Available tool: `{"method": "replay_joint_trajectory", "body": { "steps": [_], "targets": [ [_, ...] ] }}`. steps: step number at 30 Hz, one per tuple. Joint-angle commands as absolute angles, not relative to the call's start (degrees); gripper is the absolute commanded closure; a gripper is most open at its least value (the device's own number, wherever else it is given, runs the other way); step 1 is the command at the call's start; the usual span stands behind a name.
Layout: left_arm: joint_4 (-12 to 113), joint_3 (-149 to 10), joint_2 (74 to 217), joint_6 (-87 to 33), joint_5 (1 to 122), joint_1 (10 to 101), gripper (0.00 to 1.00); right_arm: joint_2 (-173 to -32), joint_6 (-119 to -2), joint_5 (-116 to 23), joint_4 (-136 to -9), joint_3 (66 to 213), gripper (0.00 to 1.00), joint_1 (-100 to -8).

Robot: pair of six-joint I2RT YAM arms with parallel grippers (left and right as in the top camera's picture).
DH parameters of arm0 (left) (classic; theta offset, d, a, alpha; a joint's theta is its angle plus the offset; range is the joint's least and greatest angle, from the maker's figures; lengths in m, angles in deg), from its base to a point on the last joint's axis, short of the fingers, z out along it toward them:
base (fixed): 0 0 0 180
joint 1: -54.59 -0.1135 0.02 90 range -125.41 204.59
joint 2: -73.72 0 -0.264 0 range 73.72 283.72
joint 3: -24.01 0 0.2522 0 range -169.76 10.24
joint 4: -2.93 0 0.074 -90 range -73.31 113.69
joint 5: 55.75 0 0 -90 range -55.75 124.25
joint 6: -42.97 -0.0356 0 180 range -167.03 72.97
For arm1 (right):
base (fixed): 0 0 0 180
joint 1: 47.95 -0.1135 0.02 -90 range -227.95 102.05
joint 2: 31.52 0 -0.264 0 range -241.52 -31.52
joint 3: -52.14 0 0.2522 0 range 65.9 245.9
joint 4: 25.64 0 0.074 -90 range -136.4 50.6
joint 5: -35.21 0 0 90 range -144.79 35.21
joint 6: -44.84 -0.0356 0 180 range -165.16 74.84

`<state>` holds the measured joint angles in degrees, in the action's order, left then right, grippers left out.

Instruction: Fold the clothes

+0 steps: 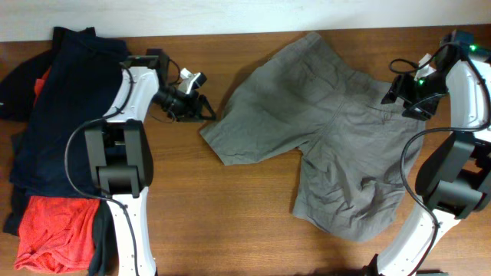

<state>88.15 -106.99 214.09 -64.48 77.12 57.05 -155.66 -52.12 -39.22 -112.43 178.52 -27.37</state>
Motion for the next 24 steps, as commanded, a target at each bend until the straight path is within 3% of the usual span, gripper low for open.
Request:
{"method": "replay_joint_trajectory", "body": {
  "steps": [1,8,20,24],
  "targets": [
    [90.8,-108.06,215.16,-72.85,83.64,57.11,0.43,-153.89,-51.35,-38.91,-112.15,179.5,0.32,-28.77],
    [92.41,-108.03,216.28,-73.29,72.44,59.23,0.43,-153.89,-51.33,-38.93,-112.06,179.5,0.32,-30.1],
    [89.33,-107.99,216.56,-61.29,51.37,65.4,0.38,-153.89,-51.33,-38.93,-112.11,179.5,0.31,-30.32],
    [89.33,-107.99,216.56,-60.06,51.46,67.23,0.58,-153.89,-51.33,-38.93,-112.08,179.5,0.31,-30.32]
  ]
}}
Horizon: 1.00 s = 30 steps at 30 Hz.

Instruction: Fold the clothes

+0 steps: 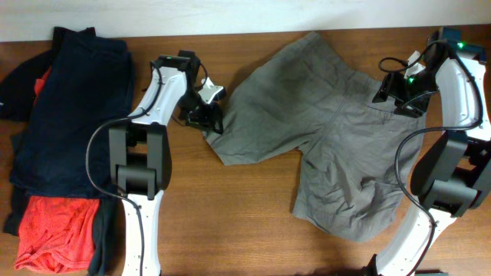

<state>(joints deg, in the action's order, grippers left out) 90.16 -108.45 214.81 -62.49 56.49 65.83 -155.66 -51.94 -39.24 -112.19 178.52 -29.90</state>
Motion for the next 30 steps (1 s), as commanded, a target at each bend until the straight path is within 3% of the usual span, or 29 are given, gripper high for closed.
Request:
{"method": "replay_joint_trajectory", "body": {
  "steps": [1,4,5,7,13,23,30],
  "targets": [
    [89.37,-107.99,216.56,-60.09,51.55,67.82,0.6,-153.89,-51.33,-38.93,-112.06,179.5,0.31,-30.32],
    [89.29,-107.99,216.56,-60.09,51.27,69.51,0.67,-153.89,-51.33,-38.93,-112.06,179.5,0.31,-30.32],
    [89.16,-107.99,216.56,-59.98,50.98,69.97,0.74,-153.89,-51.33,-38.93,-112.06,179.5,0.31,-30.32],
    [88.24,-107.99,216.56,-56.39,46.7,70.99,0.99,-153.89,-51.33,-38.91,-112.13,179.5,0.31,-30.32],
    [87.43,-110.46,216.54,-47.39,33.67,70.56,0.99,-153.89,-51.31,-38.93,-112.48,179.5,0.3,-30.32],
    [84.94,-132.23,216.52,-45.64,31.18,63.65,0.99,-153.89,-51.33,-38.93,-112.85,179.5,0.3,-30.32],
    [74.25,-134.59,216.56,-45.51,30.89,61.84,0.99,-153.89,-51.33,-38.91,-113.13,179.48,0.3,-30.32]
  ]
}}
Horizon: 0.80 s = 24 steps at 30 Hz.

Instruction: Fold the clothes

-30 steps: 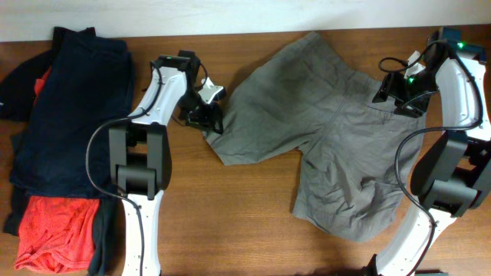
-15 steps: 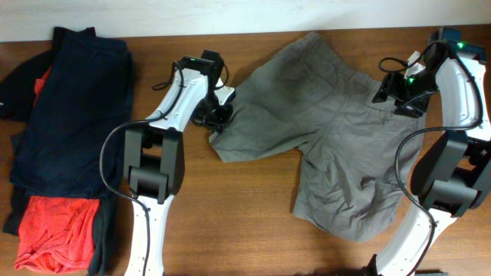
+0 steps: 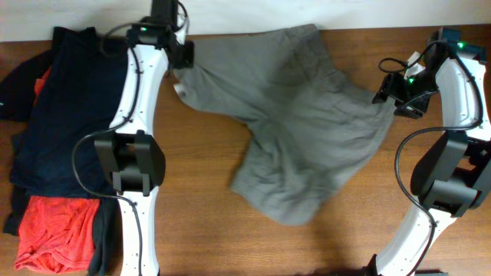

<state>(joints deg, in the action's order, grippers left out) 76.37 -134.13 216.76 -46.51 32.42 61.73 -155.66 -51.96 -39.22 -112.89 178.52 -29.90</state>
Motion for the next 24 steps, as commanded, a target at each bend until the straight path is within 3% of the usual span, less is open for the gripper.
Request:
{"method": "replay_joint_trajectory", "body": {
  "steps": [1,2,3,4,11,17,24],
  "targets": [
    [72.17,-134.37,216.63,-45.49,30.5,61.81,0.93,-153.89,-51.33,-38.91,-113.13,179.5,0.3,-30.32],
    [70.69,-134.37,216.65,-45.49,30.19,61.81,0.68,-153.89,-51.33,-38.91,-113.16,179.48,0.3,-30.32],
    [69.42,-134.37,216.65,-45.49,29.85,61.81,0.25,-153.89,-51.35,-38.91,-113.18,179.5,0.3,-30.32],
    [68.04,-134.37,216.65,-45.49,29.6,61.81,0.01,-153.89,-51.35,-38.91,-113.26,179.5,0.3,-30.32],
    [71.08,-135.36,216.63,-42.27,32.82,61.38,0.01,-153.89,-51.33,-38.93,-113.61,179.5,0.3,-30.32],
    [90.12,-136.05,216.65,-42.67,49.56,60.98,0.01,-153.89,-51.05,-43.17,-113.85,179.48,0.3,-30.32],
    [109.53,-135.25,216.67,-54.62,52.86,65.88,0.01,-153.91,-49.84,-46.89,-114.01,179.48,0.3,-30.32]
  ]
}}
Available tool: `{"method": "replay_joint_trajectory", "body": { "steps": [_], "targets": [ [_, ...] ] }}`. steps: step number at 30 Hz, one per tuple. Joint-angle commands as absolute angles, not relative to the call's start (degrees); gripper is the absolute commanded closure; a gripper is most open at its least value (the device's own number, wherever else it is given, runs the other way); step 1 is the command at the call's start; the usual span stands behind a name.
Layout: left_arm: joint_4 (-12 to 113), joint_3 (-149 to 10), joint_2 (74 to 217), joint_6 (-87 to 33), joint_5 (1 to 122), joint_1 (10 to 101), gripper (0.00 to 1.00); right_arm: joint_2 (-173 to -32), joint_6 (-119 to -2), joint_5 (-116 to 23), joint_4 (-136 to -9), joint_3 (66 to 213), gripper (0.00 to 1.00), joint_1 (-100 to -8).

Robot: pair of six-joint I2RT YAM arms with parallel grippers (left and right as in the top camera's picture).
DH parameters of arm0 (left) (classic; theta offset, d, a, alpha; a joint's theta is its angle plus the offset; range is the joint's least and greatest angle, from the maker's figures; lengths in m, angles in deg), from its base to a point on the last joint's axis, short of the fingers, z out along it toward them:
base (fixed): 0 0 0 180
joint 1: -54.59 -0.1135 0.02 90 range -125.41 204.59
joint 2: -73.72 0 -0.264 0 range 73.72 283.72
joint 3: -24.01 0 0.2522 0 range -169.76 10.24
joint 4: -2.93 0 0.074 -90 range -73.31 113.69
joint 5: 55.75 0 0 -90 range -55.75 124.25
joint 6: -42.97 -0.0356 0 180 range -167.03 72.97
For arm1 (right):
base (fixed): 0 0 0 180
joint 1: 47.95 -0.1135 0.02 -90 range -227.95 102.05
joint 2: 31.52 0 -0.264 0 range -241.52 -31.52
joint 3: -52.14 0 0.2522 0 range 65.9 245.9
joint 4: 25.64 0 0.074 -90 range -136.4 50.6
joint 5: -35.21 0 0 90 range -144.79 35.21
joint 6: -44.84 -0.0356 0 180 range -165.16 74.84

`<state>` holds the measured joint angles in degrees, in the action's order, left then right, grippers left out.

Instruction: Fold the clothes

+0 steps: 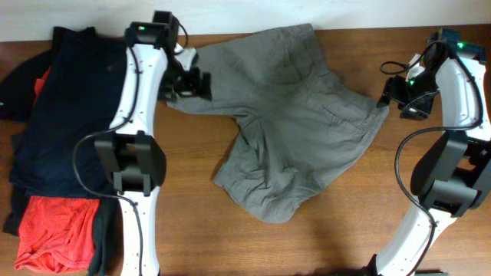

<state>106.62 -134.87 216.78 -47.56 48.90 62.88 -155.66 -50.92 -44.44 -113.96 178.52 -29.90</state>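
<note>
The grey shorts (299, 123) lie crumpled across the middle of the table. One leg is drawn out to the far left and the other is bunched toward the near side. My left gripper (192, 84) is at the left leg's hem and looks shut on the cloth. My right gripper (388, 100) is at the right edge of the shorts by the waistband and also looks shut on the fabric. In the overhead view the fingers of both grippers are small and partly hidden.
A pile of other clothes (61, 115) fills the left side of the table: dark navy pieces on top and a red garment (54, 230) at the near end. The table's far edge (230, 34) meets a white wall just behind the shorts.
My left gripper has come from the far edge of the table a little toward the near side and right, with the hem still in it. The bunched leg has shifted left. The right arm stayed put.
At first the shorts lay flat, my left gripper beside the left leg hem and my right at the waistband edge. Then the left gripper was on the hem. Then it held the hem at the far left, the shorts pulled leftward. Now it holds the hem nearer in.
</note>
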Motion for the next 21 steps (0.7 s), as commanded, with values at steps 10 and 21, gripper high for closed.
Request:
{"method": "replay_joint_trajectory", "body": {
  "steps": [10,21],
  "targets": [
    [113.33,-123.73,216.43,-54.64,49.91,70.32,0.3,-153.91,-49.84,-46.89,-113.96,179.48,0.28,-30.32],
    [113.44,-117.1,208.37,-53.75,45.54,70.6,0.27,-153.91,-49.84,-46.89,-113.94,179.48,0.23,-30.32]
  ]
}}
